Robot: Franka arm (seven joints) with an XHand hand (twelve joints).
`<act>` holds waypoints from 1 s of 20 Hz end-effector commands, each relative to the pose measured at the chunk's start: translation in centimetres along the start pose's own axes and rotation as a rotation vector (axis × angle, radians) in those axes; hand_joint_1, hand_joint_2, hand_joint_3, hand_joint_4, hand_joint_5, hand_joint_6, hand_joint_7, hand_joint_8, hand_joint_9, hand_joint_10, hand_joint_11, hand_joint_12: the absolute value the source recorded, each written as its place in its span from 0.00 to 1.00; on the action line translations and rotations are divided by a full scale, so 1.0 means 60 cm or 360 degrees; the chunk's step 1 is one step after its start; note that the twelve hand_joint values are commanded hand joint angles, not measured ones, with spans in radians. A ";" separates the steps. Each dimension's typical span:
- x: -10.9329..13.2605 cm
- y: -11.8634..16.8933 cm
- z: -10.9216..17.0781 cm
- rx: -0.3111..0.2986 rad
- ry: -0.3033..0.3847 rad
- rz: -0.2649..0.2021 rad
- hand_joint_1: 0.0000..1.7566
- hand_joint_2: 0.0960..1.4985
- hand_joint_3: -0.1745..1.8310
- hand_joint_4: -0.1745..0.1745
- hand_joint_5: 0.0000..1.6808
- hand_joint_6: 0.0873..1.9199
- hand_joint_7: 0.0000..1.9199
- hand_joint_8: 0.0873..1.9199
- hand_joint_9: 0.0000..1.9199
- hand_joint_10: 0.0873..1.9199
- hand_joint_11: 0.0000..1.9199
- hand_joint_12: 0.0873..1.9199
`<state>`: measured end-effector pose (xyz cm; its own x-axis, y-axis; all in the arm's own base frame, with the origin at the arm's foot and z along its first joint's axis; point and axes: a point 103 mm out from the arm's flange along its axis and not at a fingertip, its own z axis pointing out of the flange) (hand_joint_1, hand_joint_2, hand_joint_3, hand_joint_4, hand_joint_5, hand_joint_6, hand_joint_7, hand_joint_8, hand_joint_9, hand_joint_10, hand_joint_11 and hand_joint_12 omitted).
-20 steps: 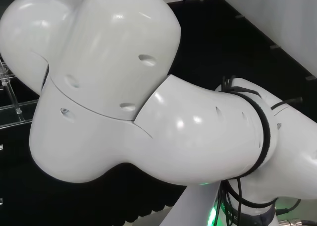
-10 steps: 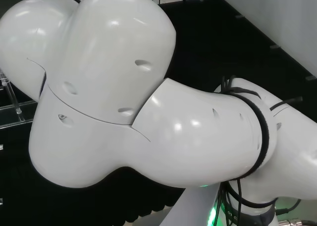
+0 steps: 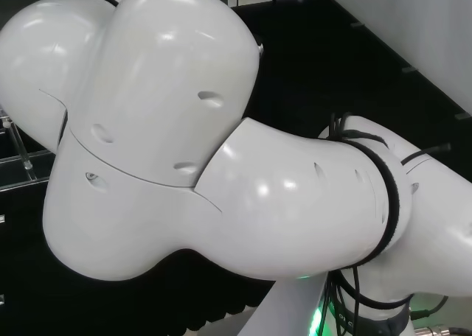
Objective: Pour all the NaCl from the weighing funnel into the round-bottom flask.
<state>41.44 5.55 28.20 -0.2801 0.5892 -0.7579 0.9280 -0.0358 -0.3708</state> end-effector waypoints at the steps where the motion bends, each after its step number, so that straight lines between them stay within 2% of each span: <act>1: 0.001 -0.001 -0.001 -0.0005 -0.0007 0.0000 0.63 0.45 0.35 1.00 0.76 0.29 0.56 0.23 0.75 0.00 0.62 0.38; 20: 0.013 -0.002 -0.028 -0.0017 -0.0171 0.0004 0.63 0.45 0.35 1.00 0.76 0.29 0.56 0.23 0.75 0.00 0.62 0.38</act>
<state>41.44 7.02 28.47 -0.3000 0.5179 -0.8011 0.9303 -0.0267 -0.3657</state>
